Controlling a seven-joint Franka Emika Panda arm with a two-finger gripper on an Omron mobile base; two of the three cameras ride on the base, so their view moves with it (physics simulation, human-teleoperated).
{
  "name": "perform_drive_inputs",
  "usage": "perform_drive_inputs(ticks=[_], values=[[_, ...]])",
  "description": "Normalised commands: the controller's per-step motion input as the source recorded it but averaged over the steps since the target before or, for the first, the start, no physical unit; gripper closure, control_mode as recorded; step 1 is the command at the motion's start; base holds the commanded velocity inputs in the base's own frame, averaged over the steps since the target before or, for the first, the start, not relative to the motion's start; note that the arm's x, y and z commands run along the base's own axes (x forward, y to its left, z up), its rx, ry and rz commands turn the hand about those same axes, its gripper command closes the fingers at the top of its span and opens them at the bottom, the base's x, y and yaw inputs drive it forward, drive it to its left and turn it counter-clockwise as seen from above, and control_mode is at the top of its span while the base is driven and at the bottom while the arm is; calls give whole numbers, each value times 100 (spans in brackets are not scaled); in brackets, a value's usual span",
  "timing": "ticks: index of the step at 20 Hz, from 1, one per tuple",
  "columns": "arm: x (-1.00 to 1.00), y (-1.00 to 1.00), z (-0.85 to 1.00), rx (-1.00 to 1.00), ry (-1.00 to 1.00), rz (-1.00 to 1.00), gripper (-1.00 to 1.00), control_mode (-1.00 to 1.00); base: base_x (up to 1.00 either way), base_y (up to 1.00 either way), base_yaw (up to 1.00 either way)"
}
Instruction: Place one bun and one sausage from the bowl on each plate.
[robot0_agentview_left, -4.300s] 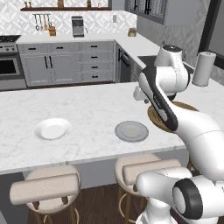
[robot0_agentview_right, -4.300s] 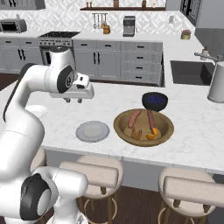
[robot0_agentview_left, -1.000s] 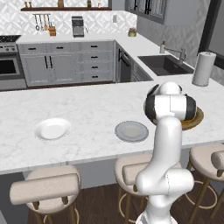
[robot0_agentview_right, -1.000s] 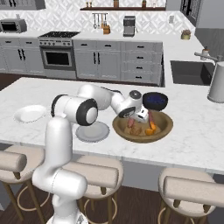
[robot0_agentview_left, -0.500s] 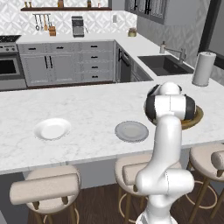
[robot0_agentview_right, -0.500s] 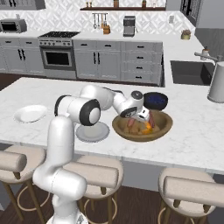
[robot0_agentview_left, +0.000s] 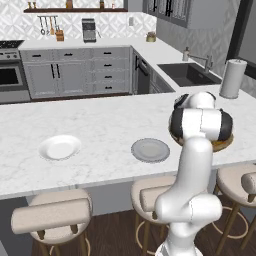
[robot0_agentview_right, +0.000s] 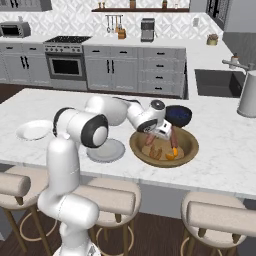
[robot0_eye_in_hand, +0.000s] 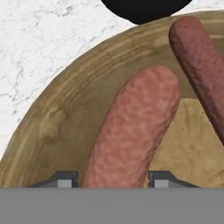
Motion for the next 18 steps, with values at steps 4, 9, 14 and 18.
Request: perform_drive_inputs(ticks=[4,9,14,18], values=[[-57,91,96,0,14,5,100,-100,0,0,0],[-4,100,70,-4,30,13,100,-100,0,0,0],[-2,100,17,-1,45,18,100,-100,0,0,0],[-7,85,-25,0,31,14,100,-100,0,0,0]])
